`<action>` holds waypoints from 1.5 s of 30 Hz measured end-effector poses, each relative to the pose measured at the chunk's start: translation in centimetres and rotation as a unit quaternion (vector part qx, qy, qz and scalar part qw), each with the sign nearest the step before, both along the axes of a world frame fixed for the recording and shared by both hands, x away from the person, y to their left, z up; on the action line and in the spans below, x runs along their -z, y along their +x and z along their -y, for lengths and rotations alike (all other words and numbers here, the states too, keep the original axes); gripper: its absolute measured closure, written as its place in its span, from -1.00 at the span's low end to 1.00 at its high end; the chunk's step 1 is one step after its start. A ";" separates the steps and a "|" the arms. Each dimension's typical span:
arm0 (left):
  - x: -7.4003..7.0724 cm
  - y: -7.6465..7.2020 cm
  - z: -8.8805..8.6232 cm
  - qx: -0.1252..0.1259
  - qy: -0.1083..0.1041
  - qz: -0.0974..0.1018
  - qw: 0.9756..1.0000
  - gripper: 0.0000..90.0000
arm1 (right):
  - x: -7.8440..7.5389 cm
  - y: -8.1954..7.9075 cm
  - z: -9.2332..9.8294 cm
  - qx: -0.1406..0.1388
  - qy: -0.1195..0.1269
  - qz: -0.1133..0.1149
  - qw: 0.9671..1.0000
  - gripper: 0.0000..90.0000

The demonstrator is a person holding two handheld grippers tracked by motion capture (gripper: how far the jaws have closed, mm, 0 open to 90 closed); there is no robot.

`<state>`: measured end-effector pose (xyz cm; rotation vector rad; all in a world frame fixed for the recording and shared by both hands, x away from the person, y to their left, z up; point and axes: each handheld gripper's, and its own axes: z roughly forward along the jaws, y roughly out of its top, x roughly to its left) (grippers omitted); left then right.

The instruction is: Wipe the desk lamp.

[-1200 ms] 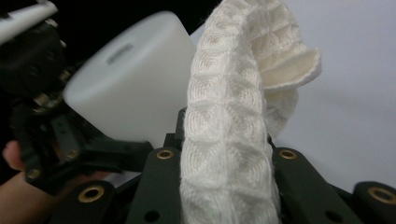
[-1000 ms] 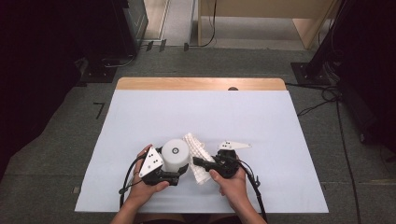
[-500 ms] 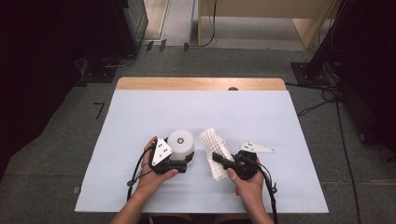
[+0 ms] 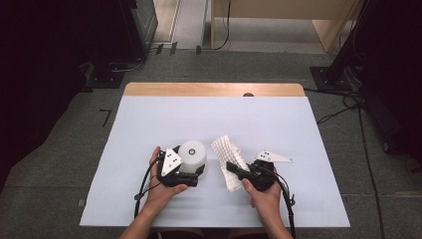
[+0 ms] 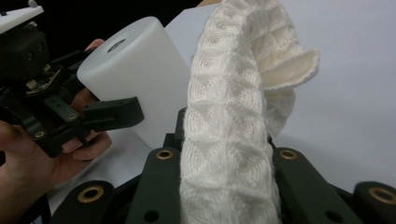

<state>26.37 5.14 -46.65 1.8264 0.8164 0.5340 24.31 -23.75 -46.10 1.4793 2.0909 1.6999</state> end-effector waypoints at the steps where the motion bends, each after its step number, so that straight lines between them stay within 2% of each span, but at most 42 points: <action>1: -0.1 -0.3 0.1 -0.006 -0.004 0.004 1.000 -1.00 | 0.0 0.1 0.0 -0.001 0.000 0.003 1.000 0.64; 4: 0.0 -1.4 1.0 -0.047 -0.012 0.013 0.999 -1.00 | -0.1 0.2 -0.1 -0.001 0.009 -0.005 1.000 0.64; 6: 0.2 -2.0 2.1 -0.079 0.003 0.015 0.997 -1.00 | -0.1 0.3 -0.2 -0.002 0.012 -0.004 1.000 0.64; 9: 0.3 -2.1 3.1 -0.108 0.023 0.020 0.994 -1.00 | 0.0 0.2 -0.4 -0.005 0.011 -0.006 1.000 0.64; 11: 0.4 -1.8 3.2 -0.113 0.016 0.008 0.993 -1.00 | 0.0 0.2 -0.4 -0.006 0.010 -0.004 1.000 0.64; 13: 0.5 -1.5 3.2 -0.121 0.020 0.010 0.992 -1.00 | 0.1 0.2 -0.5 -0.005 0.010 -0.007 1.000 0.64; 16: 0.5 -1.2 3.2 -0.115 0.026 0.015 0.993 -0.94 | 0.4 0.1 -0.7 -0.005 0.006 -0.010 1.000 0.64; 18: 0.4 -1.0 3.0 -0.100 0.026 0.015 0.995 -0.82 | 0.5 0.1 -0.8 -0.006 0.003 -0.012 1.000 0.64; 21: 0.3 -0.7 2.2 -0.077 0.018 0.010 0.997 -0.81 | 0.6 0.0 -0.9 -0.007 -0.002 -0.014 1.000 0.64; 23: 0.0 -0.5 1.4 -0.052 0.006 0.014 0.999 -0.81 | 0.7 0.1 -0.9 -0.007 -0.005 -0.014 1.000 0.64; 24: -0.3 -0.4 0.9 -0.033 -0.009 0.016 0.999 -0.81 | 0.7 0.1 -0.9 -0.009 -0.007 -0.013 1.000 0.64; 25: -0.7 -0.4 0.4 -0.011 -0.029 0.017 0.999 -0.81 | 0.8 0.1 -1.0 -0.009 -0.009 -0.016 1.000 0.64; 27: -1.4 -0.2 -0.5 0.033 -0.056 0.016 0.998 -0.81 | 0.9 0.1 -1.1 -0.010 -0.012 -0.016 1.000 0.64; 29: -1.7 -0.2 -1.0 0.061 -0.069 0.017 0.996 -0.81 | 0.9 0.1 -1.3 -0.011 -0.013 -0.013 1.000 0.64; 34: -1.5 -0.7 -0.5 0.097 -0.066 0.015 0.993 -0.80 | 1.1 -0.1 -2.1 -0.021 -0.014 -0.012 1.000 0.64; 36: -1.5 -0.9 -0.1 0.108 -0.058 0.017 0.992 -0.80 | 1.2 -0.2 -2.6 -0.029 -0.014 -0.013 0.999 0.64; 38: -1.4 -1.1 0.2 0.111 -0.049 0.020 0.992 -0.80 | 1.1 -0.3 -3.0 -0.033 -0.016 -0.009 0.999 0.64; 40: -1.2 -1.0 0.1 0.113 -0.050 0.016 0.992 -0.80 | 1.0 -0.4 -3.0 -0.035 -0.014 -0.004 0.999 0.64; 43: -1.0 -0.9 0.3 0.110 -0.041 0.010 0.993 -0.80 | 0.6 -0.5 -2.7 -0.037 0.010 -0.003 0.999 0.64; 45: -0.8 -0.9 0.6 0.109 -0.033 0.007 0.993 -0.80 | 0.1 -0.6 -2.7 -0.038 0.012 0.005 0.999 0.64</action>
